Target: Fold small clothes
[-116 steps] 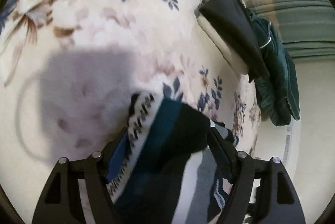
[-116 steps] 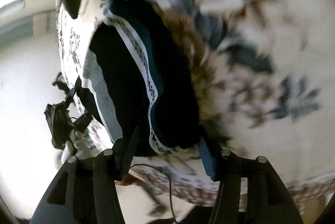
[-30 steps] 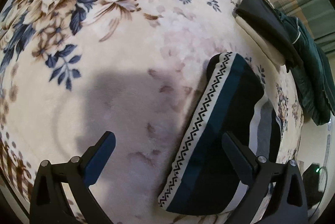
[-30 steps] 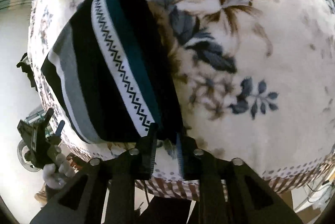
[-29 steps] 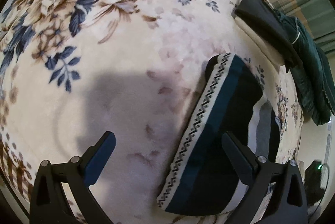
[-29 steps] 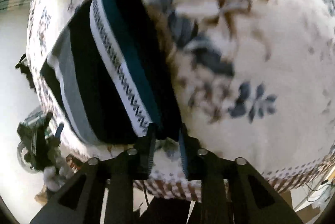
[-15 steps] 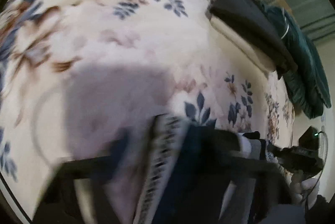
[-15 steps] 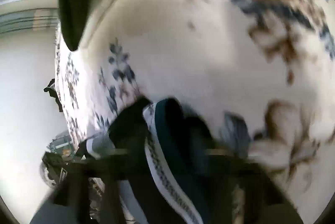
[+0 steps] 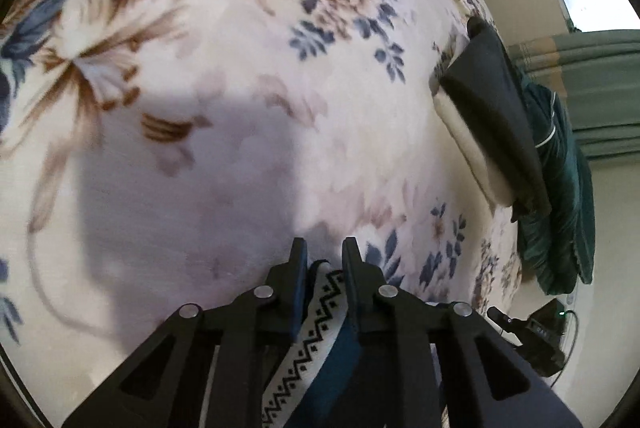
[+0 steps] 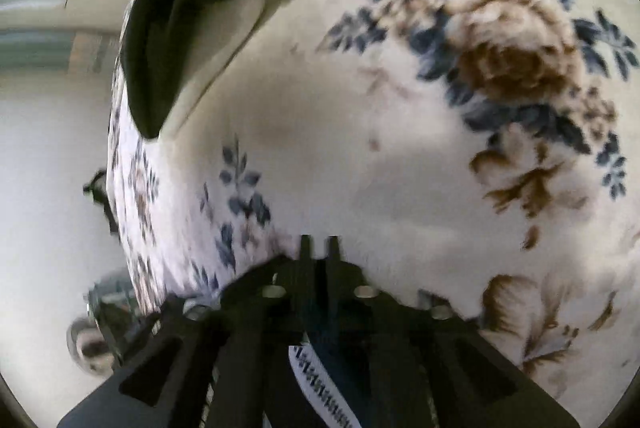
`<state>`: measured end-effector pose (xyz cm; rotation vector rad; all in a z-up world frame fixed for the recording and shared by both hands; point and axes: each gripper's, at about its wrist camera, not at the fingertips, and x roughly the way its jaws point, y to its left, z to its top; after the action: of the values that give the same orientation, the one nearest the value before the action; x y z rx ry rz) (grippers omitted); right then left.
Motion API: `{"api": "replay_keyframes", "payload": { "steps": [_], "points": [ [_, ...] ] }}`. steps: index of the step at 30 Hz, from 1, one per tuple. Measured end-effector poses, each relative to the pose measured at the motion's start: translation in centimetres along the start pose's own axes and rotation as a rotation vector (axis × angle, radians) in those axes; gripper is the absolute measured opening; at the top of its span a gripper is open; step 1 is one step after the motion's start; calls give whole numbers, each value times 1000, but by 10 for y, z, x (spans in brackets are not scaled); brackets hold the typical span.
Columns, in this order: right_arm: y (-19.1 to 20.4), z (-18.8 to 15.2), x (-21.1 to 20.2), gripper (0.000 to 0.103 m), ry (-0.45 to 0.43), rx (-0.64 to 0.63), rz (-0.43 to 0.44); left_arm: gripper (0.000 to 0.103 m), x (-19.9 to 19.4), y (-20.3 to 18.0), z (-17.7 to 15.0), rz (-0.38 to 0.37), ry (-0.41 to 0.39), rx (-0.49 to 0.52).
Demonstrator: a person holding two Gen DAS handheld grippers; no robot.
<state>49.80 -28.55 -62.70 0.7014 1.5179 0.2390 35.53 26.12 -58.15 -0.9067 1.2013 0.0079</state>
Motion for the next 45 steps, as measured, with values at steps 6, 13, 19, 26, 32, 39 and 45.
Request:
{"api": "replay_keyframes", "payload": {
  "steps": [6, 13, 19, 26, 32, 39, 45],
  "points": [
    [6, -16, 43, 33, 174, -9, 70, 68, -17, 1, -7, -27, -37, 10],
    [32, -16, 22, 9, -33, -79, 15, 68, -6, 2, -15, -6, -6, 25],
    [20, -11, 42, 34, 120, -60, -45, 68, -21, 3, -25, 9, -20, 29],
    [-56, -79, -10, 57, 206, 127, 50, 68, -72, 23, -78, 82, -22, 48],
    [-104, -159, 7, 57, 330, 280, 104, 68, -86, 42, -131, 148, 43, 3],
    [-80, -182, -37, 14, 64, 218, 110, 68, -94, 41, -159, 179, 59, -17],
    [-90, -188, -23, 18, 201, 198, -41, 68, -99, 41, -162, 194, 52, -29]
  ]
}}
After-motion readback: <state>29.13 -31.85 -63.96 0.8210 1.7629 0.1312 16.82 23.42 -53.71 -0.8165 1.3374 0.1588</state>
